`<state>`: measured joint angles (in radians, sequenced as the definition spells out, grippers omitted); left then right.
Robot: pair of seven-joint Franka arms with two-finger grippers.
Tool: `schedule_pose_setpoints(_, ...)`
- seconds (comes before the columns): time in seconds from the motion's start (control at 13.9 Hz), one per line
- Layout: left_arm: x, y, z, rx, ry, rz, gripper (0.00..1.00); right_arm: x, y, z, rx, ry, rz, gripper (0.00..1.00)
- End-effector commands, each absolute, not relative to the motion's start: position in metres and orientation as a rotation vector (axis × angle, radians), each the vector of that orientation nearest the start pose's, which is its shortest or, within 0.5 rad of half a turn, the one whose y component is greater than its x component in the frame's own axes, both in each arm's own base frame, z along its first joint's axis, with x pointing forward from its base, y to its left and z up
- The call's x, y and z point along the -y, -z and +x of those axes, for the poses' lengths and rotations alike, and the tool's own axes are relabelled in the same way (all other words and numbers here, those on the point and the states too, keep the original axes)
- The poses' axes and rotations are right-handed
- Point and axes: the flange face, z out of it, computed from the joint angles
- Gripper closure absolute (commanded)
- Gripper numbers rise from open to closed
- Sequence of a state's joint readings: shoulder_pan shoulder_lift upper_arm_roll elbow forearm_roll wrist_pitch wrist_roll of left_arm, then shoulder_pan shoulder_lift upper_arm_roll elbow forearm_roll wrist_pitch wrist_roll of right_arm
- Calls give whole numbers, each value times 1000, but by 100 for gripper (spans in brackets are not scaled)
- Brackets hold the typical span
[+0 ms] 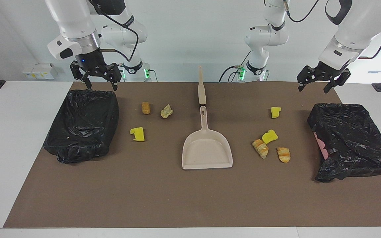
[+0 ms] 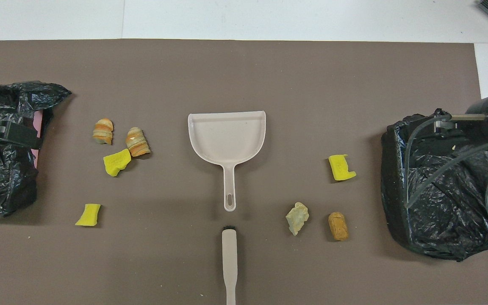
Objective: Sweep and dump trash in bin
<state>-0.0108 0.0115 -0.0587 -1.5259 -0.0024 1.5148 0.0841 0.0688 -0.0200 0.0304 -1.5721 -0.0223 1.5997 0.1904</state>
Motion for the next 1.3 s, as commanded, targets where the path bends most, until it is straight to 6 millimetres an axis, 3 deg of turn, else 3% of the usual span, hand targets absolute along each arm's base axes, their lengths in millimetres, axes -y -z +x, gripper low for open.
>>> schedule_pose_setpoints(0.0, 36, -640, 549, -254, -51, -3138, 0, -50, -641, 549, -107, 63, -3149, 0)
schedule_pose_setpoints(0.86, 35, -624, 539, -245, -87, -3147, 0, -46, -635, 543, -43, -62, -3163, 0)
schedule_pose_setpoints(1.08, 43, -611, 530, -263, -85, -3145, 0, -48, -637, 543, -40, -46, -3157, 0)
schedule_pose_setpoints(1.22, 53, -592, 520, -289, -85, -3141, 0, -49, -639, 543, -35, -34, -3156, 0)
